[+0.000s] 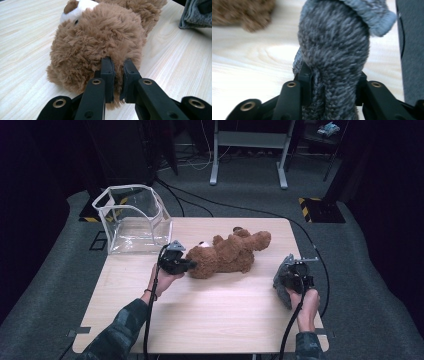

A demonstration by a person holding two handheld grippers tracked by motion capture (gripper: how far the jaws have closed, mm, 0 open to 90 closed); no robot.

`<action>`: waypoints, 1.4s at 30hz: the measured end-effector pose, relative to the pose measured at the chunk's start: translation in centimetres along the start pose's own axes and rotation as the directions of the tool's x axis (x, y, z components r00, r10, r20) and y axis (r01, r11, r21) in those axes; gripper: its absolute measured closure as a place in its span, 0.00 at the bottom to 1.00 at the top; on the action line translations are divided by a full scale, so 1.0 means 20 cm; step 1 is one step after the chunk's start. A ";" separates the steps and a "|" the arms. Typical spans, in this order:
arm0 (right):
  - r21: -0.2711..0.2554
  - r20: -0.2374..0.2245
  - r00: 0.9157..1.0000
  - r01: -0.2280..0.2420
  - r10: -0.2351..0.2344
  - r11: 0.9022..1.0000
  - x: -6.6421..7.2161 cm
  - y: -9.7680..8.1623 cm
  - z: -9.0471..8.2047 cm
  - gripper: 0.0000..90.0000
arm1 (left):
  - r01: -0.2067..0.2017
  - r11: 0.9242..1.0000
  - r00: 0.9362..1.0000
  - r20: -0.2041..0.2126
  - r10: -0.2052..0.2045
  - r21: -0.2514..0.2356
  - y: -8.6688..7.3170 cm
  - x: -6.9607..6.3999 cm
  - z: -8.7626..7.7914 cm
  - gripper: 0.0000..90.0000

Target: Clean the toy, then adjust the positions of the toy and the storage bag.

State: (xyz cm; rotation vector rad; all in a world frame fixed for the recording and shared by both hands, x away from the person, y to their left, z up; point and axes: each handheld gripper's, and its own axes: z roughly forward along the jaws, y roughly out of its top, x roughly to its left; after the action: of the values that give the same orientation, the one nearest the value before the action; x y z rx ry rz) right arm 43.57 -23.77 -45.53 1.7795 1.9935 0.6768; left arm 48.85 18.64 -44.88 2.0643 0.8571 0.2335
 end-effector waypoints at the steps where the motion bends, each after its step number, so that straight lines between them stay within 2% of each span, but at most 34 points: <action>1: 0.009 -0.004 1.000 -0.011 0.011 1.000 -0.01 -0.01 0.01 0.69 | -0.001 1.000 1.000 0.000 0.001 0.000 0.00 0.00 0.00 0.91; 3: 0.021 -0.019 0.999 -0.033 0.033 0.999 -0.02 -0.04 0.04 0.70 | -0.006 1.000 1.000 0.003 0.006 0.002 -0.01 0.00 -0.01 0.91; 5: 0.016 -0.026 0.999 -0.023 0.023 1.000 -0.03 -0.04 0.05 0.69 | -0.005 1.000 1.000 0.005 0.005 0.001 -0.02 0.00 -0.01 0.91; 6: 0.035 -0.028 0.999 -0.041 0.042 0.999 -0.03 -0.05 0.07 0.57 | -0.008 1.000 1.000 0.004 0.008 -0.001 -0.02 0.01 -0.01 0.91; 7: 0.035 -0.028 0.999 -0.041 0.042 0.999 -0.03 -0.05 0.07 0.57 | -0.008 1.000 1.000 0.004 0.008 -0.001 -0.02 0.01 -0.01 0.91; 8: 0.041 -0.042 0.998 -0.047 0.049 0.998 -0.03 -0.05 0.08 0.44 | -0.007 1.000 1.000 0.006 0.007 -0.001 -0.03 0.01 -0.01 0.91; 9: 0.041 -0.042 0.998 -0.047 0.049 0.998 -0.03 -0.05 0.08 0.44 | -0.007 1.000 1.000 0.006 0.007 -0.001 -0.03 0.01 -0.01 0.91; 11: 0.022 -0.052 0.998 -0.033 0.034 0.999 -0.01 -0.04 0.06 0.24 | -0.005 1.000 1.000 0.011 0.005 -0.003 -0.03 0.01 -0.02 0.91; 13: 0.011 -0.055 0.998 -0.020 0.020 1.000 0.00 -0.04 0.04 0.17 | -0.011 1.000 1.000 0.009 0.011 0.002 -0.03 0.01 -0.02 0.91; 16: 0.003 -0.069 0.998 -0.005 0.006 1.000 0.02 -0.03 0.01 0.16 | -0.012 1.000 1.000 0.007 0.012 -0.004 -0.04 0.00 -0.02 0.91; 17: -0.023 -0.079 0.996 0.029 -0.031 0.999 0.04 -0.01 -0.02 0.13 | -0.013 1.000 1.000 0.008 0.013 -0.003 -0.04 0.00 -0.02 0.91; 21: -0.049 -0.104 0.993 0.047 -0.052 0.998 0.07 0.01 -0.06 0.10 | -0.011 1.000 1.000 0.006 0.011 -0.002 -0.04 -0.01 -0.02 0.91; 22: -0.053 -0.114 0.992 0.046 -0.052 0.998 0.08 0.02 -0.07 0.09 | -0.026 1.000 1.000 0.003 0.026 -0.003 -0.04 0.00 -0.02 0.91; 23: -0.078 -0.125 0.989 0.073 -0.083 0.994 0.10 0.04 -0.09 0.06 | -0.021 1.000 1.000 0.004 0.021 -0.005 -0.05 -0.01 -0.02 0.91; 27: -0.097 -0.138 0.986 0.079 -0.092 0.992 0.12 0.08 -0.11 0.06 | -0.023 1.000 1.000 0.004 0.023 -0.003 -0.05 -0.02 -0.02 0.90; 28: -0.097 -0.138 0.986 0.079 -0.092 0.992 0.12 0.08 -0.11 0.06 | -0.023 1.000 1.000 0.004 0.023 -0.003 -0.05 -0.02 -0.02 0.89; 30: -0.110 -0.146 0.984 0.088 -0.103 0.990 0.13 0.09 -0.11 0.06 | -0.012 1.000 1.000 0.004 0.012 -0.010 -0.05 -0.02 -0.03 0.77; 31: -0.110 -0.153 0.983 0.081 -0.097 0.991 0.13 0.10 -0.12 0.06 | 0.000 1.000 1.000 0.003 0.000 -0.021 -0.05 -0.02 -0.04 0.77; 32: -0.112 -0.165 0.981 0.083 -0.101 0.990 0.14 0.11 -0.12 0.06 | 0.008 0.999 1.000 -0.003 -0.008 -0.031 -0.05 -0.02 -0.05 0.66; 33: -0.117 -0.163 0.981 0.089 -0.108 0.989 0.14 0.12 -0.12 0.06 | 0.011 0.999 1.000 -0.010 -0.011 -0.039 -0.05 -0.02 -0.06 0.59; 35: -0.116 -0.171 0.979 0.089 -0.108 0.989 0.15 0.14 -0.12 0.06 | 0.043 0.996 0.999 -0.005 -0.044 -0.079 -0.04 -0.01 -0.09 0.51; 37: -0.125 -0.176 0.977 0.096 -0.117 0.988 0.16 0.17 -0.13 0.07 | 0.061 0.992 0.998 -0.024 -0.064 -0.107 -0.02 0.00 -0.13 0.40; 40: -0.123 -0.174 0.978 0.098 -0.118 0.988 0.18 0.19 -0.15 0.07 | 0.069 0.991 0.996 -0.055 -0.076 -0.113 0.00 0.02 -0.14 0.37; 41: -0.143 -0.174 0.975 0.113 -0.138 0.983 0.18 0.21 -0.16 0.07 | 0.073 0.991 0.995 -0.061 -0.081 -0.115 0.00 0.02 -0.14 0.36; 42: -0.145 -0.170 0.976 0.113 -0.137 0.983 0.19 0.22 -0.18 0.07 | 0.076 0.990 0.994 -0.074 -0.085 -0.118 0.01 0.03 -0.14 0.35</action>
State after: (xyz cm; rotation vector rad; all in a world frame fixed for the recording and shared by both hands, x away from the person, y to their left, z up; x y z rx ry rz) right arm 44.52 -20.00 -40.01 1.5485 2.1005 0.9361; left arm 48.10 20.77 -43.09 1.9198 0.9510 0.3147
